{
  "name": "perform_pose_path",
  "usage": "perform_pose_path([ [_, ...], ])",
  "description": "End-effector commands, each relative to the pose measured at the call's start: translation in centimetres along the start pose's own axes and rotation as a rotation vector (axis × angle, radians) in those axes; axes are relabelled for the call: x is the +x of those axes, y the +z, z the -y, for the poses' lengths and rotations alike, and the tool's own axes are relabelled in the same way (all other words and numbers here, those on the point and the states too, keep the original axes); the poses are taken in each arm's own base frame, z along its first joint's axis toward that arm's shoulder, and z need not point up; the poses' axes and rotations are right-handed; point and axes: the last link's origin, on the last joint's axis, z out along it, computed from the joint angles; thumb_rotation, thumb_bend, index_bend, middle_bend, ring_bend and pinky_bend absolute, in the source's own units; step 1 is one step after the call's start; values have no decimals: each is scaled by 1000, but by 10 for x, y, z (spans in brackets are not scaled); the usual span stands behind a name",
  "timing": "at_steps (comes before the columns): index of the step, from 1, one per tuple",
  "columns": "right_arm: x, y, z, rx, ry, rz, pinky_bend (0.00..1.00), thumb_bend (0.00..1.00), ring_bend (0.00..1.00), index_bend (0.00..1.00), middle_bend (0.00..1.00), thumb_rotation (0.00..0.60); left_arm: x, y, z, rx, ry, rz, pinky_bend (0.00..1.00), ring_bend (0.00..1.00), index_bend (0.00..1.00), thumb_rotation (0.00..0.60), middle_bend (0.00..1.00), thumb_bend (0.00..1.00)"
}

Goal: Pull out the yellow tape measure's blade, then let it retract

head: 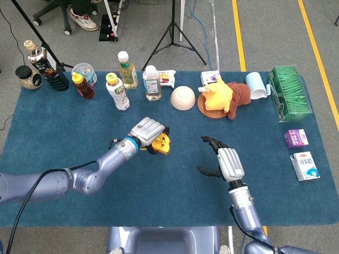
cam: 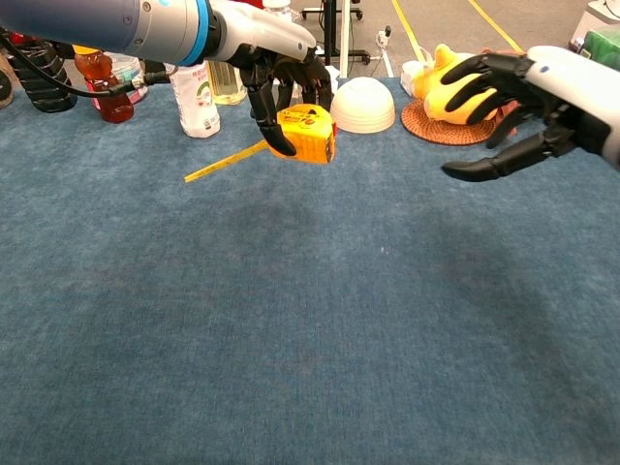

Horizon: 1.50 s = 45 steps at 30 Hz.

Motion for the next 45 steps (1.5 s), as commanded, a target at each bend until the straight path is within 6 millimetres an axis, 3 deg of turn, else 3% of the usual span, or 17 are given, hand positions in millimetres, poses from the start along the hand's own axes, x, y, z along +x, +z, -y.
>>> perform_pose_path([
  [1, -8, 9, 8, 8, 5, 12, 351, 217, 274, 160, 239, 541, 0, 1, 1, 28, -11, 13, 491, 415, 615, 599, 477, 323],
  [14, -33, 28, 32, 22, 44, 43, 346, 216, 274, 141, 234, 543, -1, 10, 1, 63, -33, -3, 491, 415, 615, 599, 479, 324],
  [36, -45, 37, 34, -27, 73, 18, 342, 215, 274, 139, 233, 544, -6, 14, -11, 52, -71, 3, 490, 415, 616, 596, 479, 324],
  [45, -48, 40, 35, -53, 75, -11, 296, 215, 252, 124, 225, 543, -7, 13, -19, 69, -95, -4, 490, 415, 615, 597, 479, 325],
])
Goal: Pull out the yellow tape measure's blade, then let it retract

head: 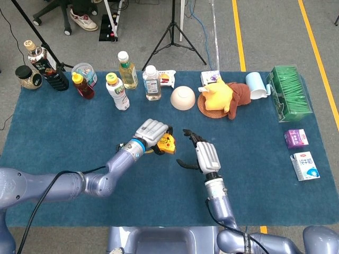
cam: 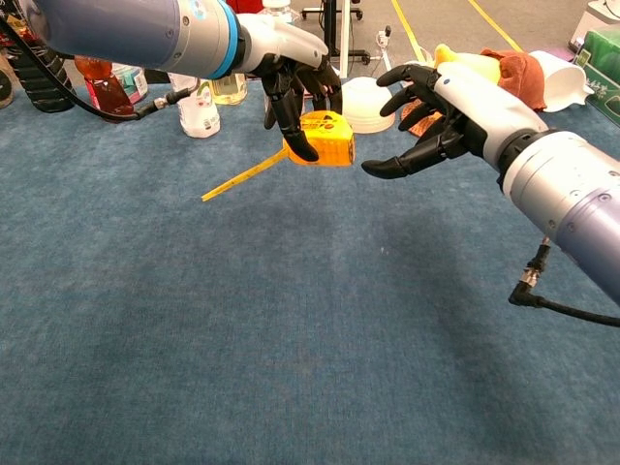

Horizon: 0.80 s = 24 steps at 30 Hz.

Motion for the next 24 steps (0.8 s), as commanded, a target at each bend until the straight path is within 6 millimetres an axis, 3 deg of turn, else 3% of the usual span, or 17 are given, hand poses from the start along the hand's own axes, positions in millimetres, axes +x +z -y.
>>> perform_pose_path([
  [1, -1, 1, 0, -8, -4, -9, 289, 215, 248, 120, 222, 544, -1, 0, -2, 7, -5, 3, 491, 415, 615, 596, 479, 324],
  [24, -12, 8, 6, -40, -25, -29, 272, 216, 224, 86, 192, 539, -6, 6, -10, 39, -81, 11, 491, 415, 615, 588, 479, 324],
])
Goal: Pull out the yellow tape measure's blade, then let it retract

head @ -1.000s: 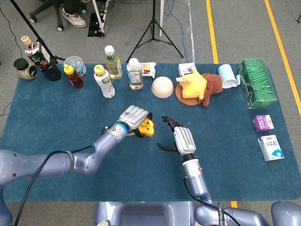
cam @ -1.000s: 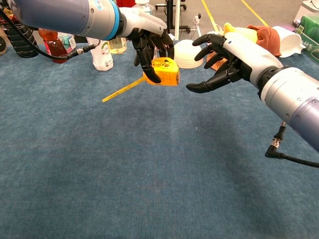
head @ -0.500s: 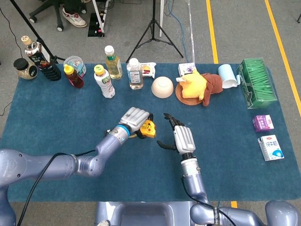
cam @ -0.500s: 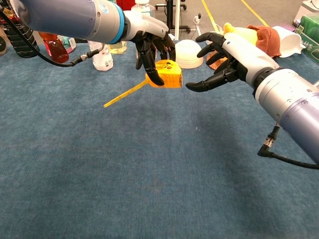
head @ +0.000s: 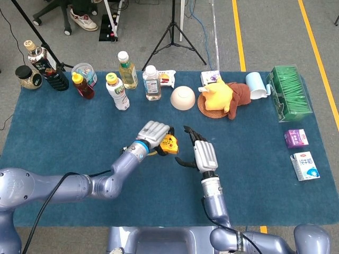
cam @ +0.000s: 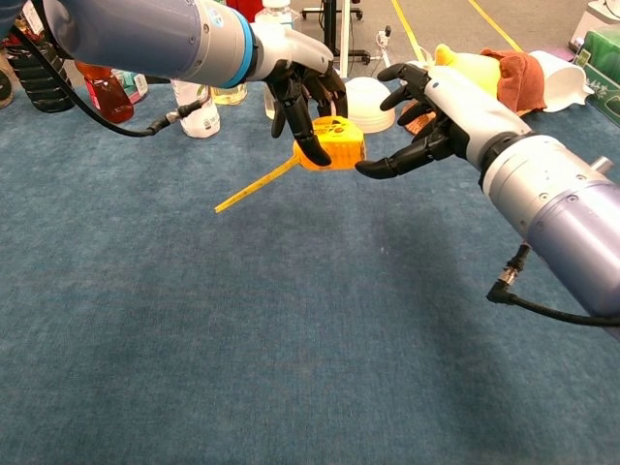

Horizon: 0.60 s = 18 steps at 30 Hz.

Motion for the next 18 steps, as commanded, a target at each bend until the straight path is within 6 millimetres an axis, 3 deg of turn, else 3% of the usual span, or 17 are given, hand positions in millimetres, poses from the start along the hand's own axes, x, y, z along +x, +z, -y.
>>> perform_pose_path([
  [1, -2, 1, 1, -6, -3, -2, 272, 216, 224, 86, 192, 540, -1, 0, -2, 0, -9, 6, 491, 415, 615, 588, 479, 324],
  [18, -8, 5, 4, -20, 5, 5, 272, 215, 223, 86, 192, 542, -7, 0, -4, 7, 3, 15, 492, 415, 615, 589, 479, 325],
])
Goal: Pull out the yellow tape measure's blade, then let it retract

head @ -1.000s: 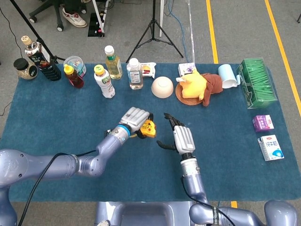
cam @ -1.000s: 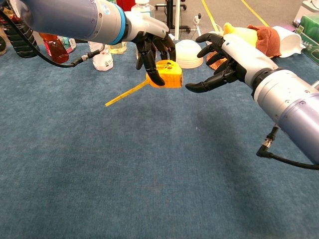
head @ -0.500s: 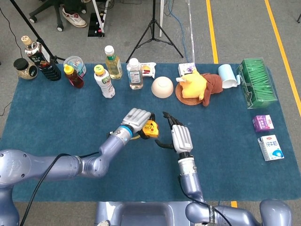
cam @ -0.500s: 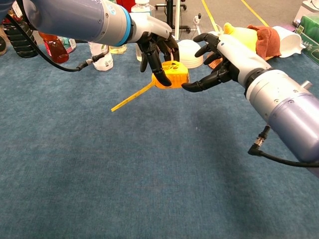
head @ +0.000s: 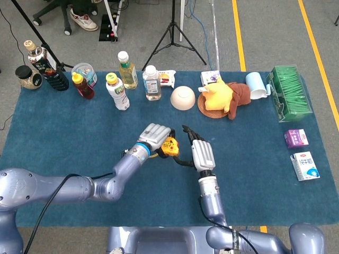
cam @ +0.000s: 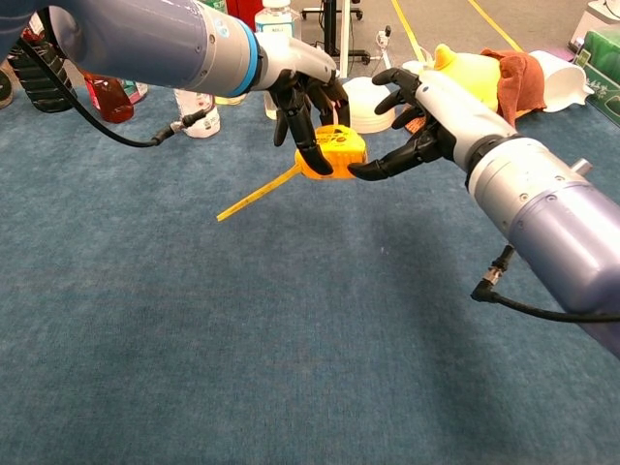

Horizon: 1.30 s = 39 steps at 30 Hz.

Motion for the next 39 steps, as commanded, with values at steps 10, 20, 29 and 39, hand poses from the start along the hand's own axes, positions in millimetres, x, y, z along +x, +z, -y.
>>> perform_pose_path([
  [10, -1, 2, -1, -8, 4, -1, 272, 218, 231, 86, 196, 544, -3, 0, -2, -3, 5, 13, 493, 415, 615, 578, 479, 324],
  [20, -1, 3, -4, -14, 3, -4, 272, 290, 243, 94, 203, 542, -4, 0, 2, 3, 8, 21, 494, 415, 615, 582, 479, 324],
  [29, 2, 3, -6, -11, 1, -16, 277, 385, 260, 138, 224, 545, -3, 0, 8, 15, 16, 25, 494, 415, 615, 582, 479, 324],
  [39, 3, 3, -8, -12, 0, -20, 286, 439, 280, 194, 241, 544, -2, -1, 13, 23, 17, 27, 494, 415, 615, 583, 479, 324],
])
